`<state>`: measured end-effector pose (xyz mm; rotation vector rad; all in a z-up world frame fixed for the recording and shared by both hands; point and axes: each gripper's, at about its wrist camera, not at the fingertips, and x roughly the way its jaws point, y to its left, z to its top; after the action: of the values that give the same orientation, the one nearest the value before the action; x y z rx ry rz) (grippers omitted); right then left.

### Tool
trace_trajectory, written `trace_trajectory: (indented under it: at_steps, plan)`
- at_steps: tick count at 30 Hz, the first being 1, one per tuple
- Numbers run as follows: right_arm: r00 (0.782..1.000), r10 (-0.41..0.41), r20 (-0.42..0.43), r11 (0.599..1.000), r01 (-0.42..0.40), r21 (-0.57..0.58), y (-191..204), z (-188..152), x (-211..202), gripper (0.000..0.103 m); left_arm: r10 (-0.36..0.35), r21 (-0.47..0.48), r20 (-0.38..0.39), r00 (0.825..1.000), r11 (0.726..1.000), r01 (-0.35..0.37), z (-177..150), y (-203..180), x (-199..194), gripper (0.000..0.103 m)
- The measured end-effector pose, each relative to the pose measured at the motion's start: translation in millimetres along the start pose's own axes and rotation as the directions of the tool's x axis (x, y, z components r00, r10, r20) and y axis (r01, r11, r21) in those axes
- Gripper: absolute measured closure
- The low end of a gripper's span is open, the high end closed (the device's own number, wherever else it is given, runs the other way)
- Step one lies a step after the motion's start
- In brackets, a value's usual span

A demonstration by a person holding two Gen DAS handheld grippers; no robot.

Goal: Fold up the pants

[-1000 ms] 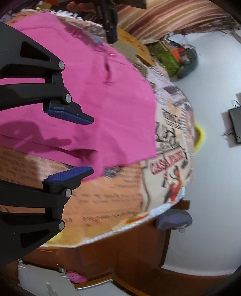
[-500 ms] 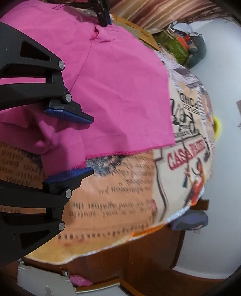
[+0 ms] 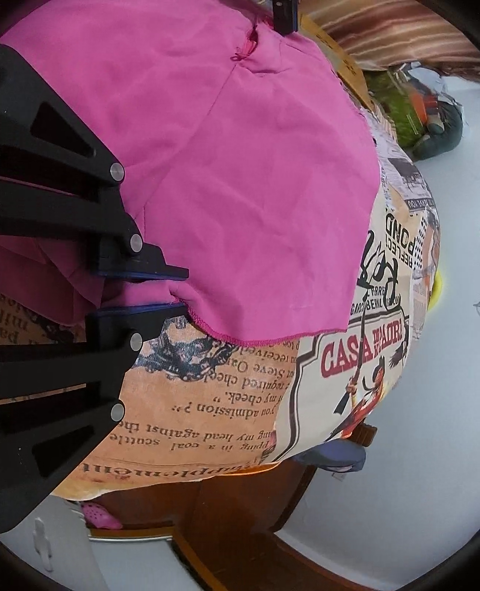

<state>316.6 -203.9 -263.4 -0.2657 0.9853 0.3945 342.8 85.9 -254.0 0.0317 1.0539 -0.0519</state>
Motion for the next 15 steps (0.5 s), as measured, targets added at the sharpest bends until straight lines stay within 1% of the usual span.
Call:
trace_trajectory:
  at_steps: [2,4,6,9,11,13,14,15]
  plan:
    - [1.000,0.016,0.001,1.000,-0.016,0.018,-2,-1,1,0.093,-0.009,-0.017,-0.008,1.000,1.000,0.009,-2,5,2,0.094]
    - [1.000,0.019,-0.004,1.000,-0.019,0.024,-1,-1,2,0.093,-0.037,-0.032,-0.015,0.999,0.999,0.036,-4,10,6,0.093]
    - [1.000,0.016,-0.013,0.999,-0.015,0.032,0,1,1,0.093,-0.055,-0.041,-0.012,0.998,0.998,0.055,-4,14,6,0.091]
    - [0.999,0.019,-0.037,0.999,-0.018,0.042,-1,3,-5,0.090,-0.086,-0.085,-0.018,0.996,0.993,0.084,-3,21,0,0.090]
    - [0.999,0.015,-0.033,0.999,-0.014,0.042,-2,3,-13,0.088,-0.060,-0.088,0.001,0.998,0.994,0.060,-3,24,-11,0.090]
    - [1.000,0.011,-0.014,0.999,-0.010,0.049,-4,5,-25,0.083,-0.026,-0.070,0.026,0.999,0.997,0.028,-1,27,-23,0.089]
    - [1.000,0.014,-0.003,0.998,-0.014,0.054,-5,7,-31,0.078,-0.015,-0.065,0.036,0.999,0.998,0.017,1,29,-28,0.088]
    - [0.999,0.023,0.023,0.998,-0.024,0.059,-6,11,-40,0.075,-0.005,-0.064,0.046,0.999,0.998,0.008,4,32,-33,0.086]
